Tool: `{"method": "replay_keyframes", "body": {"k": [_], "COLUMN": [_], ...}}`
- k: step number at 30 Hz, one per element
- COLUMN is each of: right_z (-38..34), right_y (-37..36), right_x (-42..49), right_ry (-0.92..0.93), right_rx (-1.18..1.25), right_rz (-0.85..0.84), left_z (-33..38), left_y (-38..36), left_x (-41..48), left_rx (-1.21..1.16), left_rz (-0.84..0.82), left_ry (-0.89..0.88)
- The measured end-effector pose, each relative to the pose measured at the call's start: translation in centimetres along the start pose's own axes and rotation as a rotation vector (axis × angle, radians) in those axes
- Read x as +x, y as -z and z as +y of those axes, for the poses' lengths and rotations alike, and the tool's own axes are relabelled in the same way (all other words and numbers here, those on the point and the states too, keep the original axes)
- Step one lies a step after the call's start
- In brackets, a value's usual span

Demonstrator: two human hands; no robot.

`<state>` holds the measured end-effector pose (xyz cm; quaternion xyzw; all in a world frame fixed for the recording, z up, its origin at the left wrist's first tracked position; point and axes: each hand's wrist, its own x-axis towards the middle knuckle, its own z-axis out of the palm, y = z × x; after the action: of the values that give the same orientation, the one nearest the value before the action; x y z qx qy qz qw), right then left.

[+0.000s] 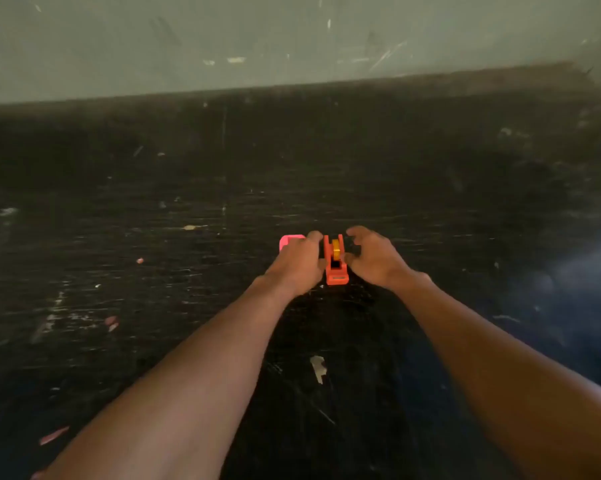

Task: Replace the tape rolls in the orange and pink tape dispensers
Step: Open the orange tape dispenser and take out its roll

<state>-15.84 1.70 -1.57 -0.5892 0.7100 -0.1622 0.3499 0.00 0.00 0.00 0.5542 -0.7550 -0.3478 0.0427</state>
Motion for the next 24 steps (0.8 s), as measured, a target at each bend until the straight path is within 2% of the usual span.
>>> {"method": "replay_keyframes", "body": {"k": [2,6,13,17,24], "right_z": [0.7,2.1,2.3,1.7,0.4], "right_y": [0.1,-0.4,-0.8,-1.1,-4.5], "right_x": [1.1,2.6,1.5,-2.3,-14.0], "right_ry": [-0.031,-0.038,0.000,0.014,0.039], "right_rx": [0.052,0.096,0.165,0.200,0.201], "right_rz": [-0.073,-0.155,-0.127,-0.136,-0.141], "left_z": [0.0,0.2,0.4,0.4,-0.5], "left_y": [-0.9,-2.6,-3.1,-3.3,-4.7], "left_x": [1.5,3.7,3.6,-0.3,-12.5], "left_rx": [-0.058,-0.008,-0.019,-0.091,-0.158], "left_rz": [-0.050,-0.056,-0.031,-0.020,-0.045], "left_ry": [0.042,0.092,0.138,0.135,0.113]}}
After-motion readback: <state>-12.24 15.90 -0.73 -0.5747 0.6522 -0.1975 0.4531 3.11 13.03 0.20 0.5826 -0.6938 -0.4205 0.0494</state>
